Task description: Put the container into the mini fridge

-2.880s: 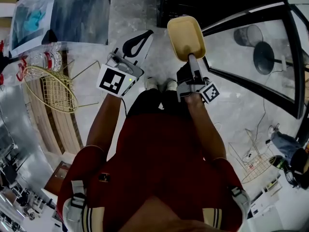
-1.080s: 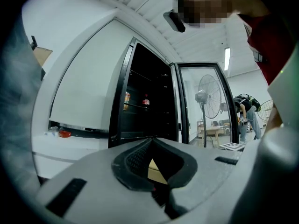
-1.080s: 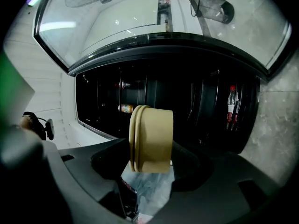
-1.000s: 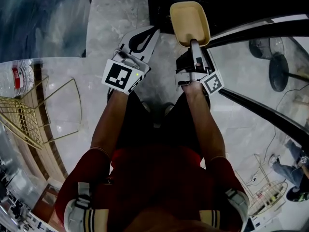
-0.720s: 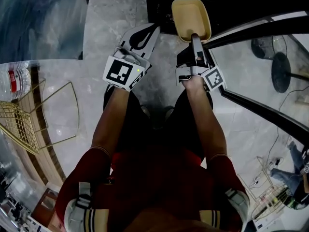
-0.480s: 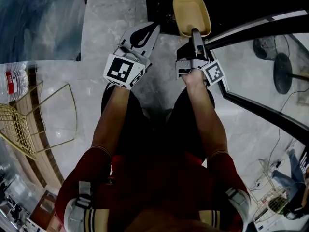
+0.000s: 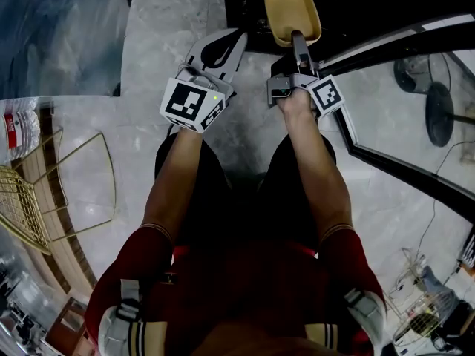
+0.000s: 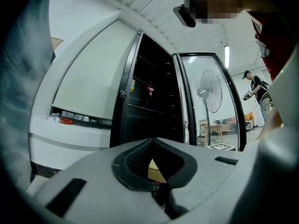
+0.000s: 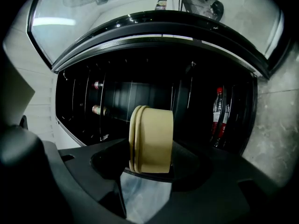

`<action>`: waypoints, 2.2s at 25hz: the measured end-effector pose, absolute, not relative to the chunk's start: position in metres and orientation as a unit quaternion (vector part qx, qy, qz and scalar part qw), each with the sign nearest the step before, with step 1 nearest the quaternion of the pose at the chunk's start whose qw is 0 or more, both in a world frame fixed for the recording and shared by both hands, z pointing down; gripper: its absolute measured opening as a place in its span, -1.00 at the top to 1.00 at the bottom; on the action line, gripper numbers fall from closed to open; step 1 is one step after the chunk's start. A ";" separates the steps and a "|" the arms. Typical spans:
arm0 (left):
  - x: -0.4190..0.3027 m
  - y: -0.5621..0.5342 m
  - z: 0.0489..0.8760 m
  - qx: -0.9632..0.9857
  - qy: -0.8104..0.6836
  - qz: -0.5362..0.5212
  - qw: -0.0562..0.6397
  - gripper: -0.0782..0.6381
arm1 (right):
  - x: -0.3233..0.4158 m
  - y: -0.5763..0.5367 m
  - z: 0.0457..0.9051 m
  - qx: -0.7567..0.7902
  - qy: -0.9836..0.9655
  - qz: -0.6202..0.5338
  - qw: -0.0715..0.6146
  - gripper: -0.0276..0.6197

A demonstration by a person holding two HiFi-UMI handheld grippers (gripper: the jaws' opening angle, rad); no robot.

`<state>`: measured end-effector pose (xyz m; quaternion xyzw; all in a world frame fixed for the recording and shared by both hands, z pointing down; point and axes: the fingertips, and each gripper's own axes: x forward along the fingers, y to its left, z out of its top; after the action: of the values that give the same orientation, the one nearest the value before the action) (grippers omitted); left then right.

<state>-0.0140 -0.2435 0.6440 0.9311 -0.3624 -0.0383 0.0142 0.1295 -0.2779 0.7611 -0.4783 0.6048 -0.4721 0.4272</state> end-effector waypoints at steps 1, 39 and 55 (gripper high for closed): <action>-0.013 -0.244 0.645 0.931 -0.363 -0.041 0.015 0.76 | 0.130 -0.280 0.765 -0.482 0.601 -0.474 0.426 0.11; -0.022 -0.246 0.664 0.928 -0.370 -0.041 0.016 0.76 | 0.122 -0.349 0.804 -0.462 0.570 -0.501 0.459 0.11; -0.021 -0.242 0.669 0.931 -0.362 -0.038 0.019 0.76 | 0.123 -0.348 0.801 -0.482 0.610 -0.483 0.404 -0.18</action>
<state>-0.0212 -0.2420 0.6687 0.9311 -0.3623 -0.0382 0.0192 0.1230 -0.3479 0.8007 -0.4821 0.6097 -0.4825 0.4039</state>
